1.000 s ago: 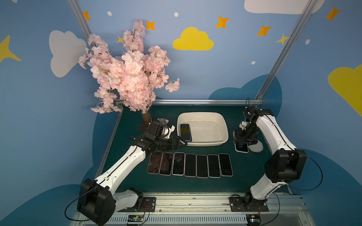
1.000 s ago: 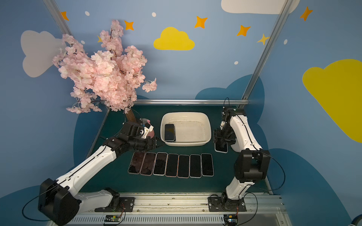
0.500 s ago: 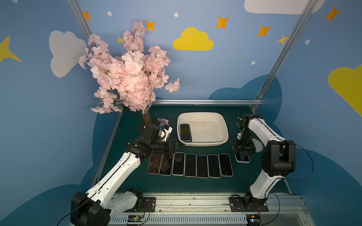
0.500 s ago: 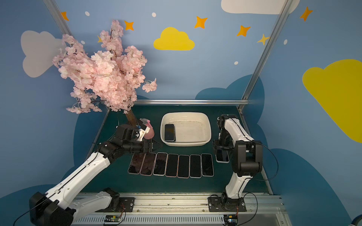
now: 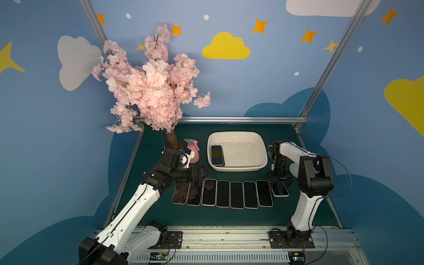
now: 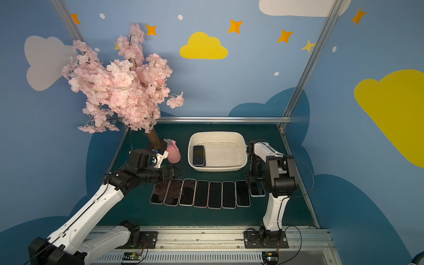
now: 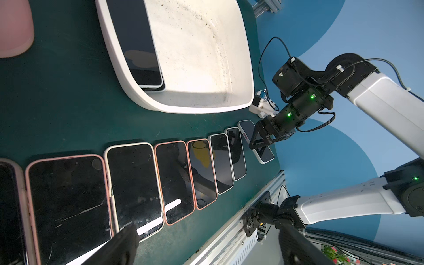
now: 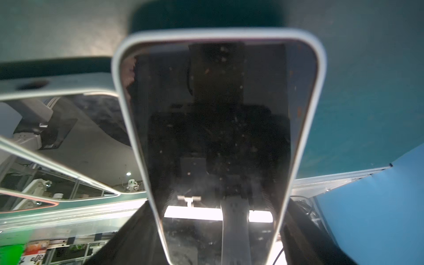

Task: Take the phone out of the storage box
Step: Place the phone at the center of the board.

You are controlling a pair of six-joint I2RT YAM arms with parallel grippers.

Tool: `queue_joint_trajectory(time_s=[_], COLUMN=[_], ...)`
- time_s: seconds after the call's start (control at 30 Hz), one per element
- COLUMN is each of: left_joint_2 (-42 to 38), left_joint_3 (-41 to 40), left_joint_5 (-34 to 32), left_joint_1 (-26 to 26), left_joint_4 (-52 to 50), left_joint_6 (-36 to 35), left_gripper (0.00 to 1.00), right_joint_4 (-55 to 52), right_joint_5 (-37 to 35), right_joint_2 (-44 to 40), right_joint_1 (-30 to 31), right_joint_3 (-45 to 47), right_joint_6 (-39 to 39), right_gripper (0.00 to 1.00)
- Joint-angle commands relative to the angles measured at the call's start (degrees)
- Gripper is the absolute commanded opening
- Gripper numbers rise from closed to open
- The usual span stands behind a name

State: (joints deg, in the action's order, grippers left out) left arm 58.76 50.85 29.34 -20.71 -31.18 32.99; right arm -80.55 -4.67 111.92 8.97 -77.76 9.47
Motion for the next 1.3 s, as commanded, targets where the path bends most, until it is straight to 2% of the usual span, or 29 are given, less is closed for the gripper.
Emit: queue_joint_trajectory(time_s=[0.0, 0.73, 0.87, 1.13, 1.2, 1.27], left_joint_2=[-1.01, -2.41, -3.15, -3.65, -3.61, -3.65], left_joint_3=[-0.4, -0.84, -1.09, -1.53, -1.63, -1.72], left_joint_5=[0.1, -0.07, -0.31, -0.59, -0.67, -0.55], left_joint_1=[0.48, 1.46, 1.64, 1.76, 1.78, 1.73], left_joint_4=[-1.23, -2.96, -3.26, -2.98, -2.83, -2.51], left_joint_6=[-1.26, -1.59, -1.35, -0.8, -0.54, -0.25], left_gripper=[0.99, 0.99, 0.99, 0.99, 0.99, 0.99], right_joint_4=[-0.29, 2.51, 2.52, 2.42, 2.42, 2.43], right_joint_5=[-1.21, 3.88, 3.62, 3.27, 3.18, 3.07], right_joint_2=[0.68, 7.01, 6.83, 5.95, 5.59, 5.12], right_joint_1=[-0.35, -0.97, -0.99, -0.96, -0.93, -0.89], right_joint_3=[0.49, 4.52, 4.5, 4.54, 4.54, 4.52], right_joint_6=[1.02, 0.98, 1.07, 1.25, 1.25, 1.34], right_gripper=[0.59, 0.66, 0.77, 0.88, 0.98, 0.99])
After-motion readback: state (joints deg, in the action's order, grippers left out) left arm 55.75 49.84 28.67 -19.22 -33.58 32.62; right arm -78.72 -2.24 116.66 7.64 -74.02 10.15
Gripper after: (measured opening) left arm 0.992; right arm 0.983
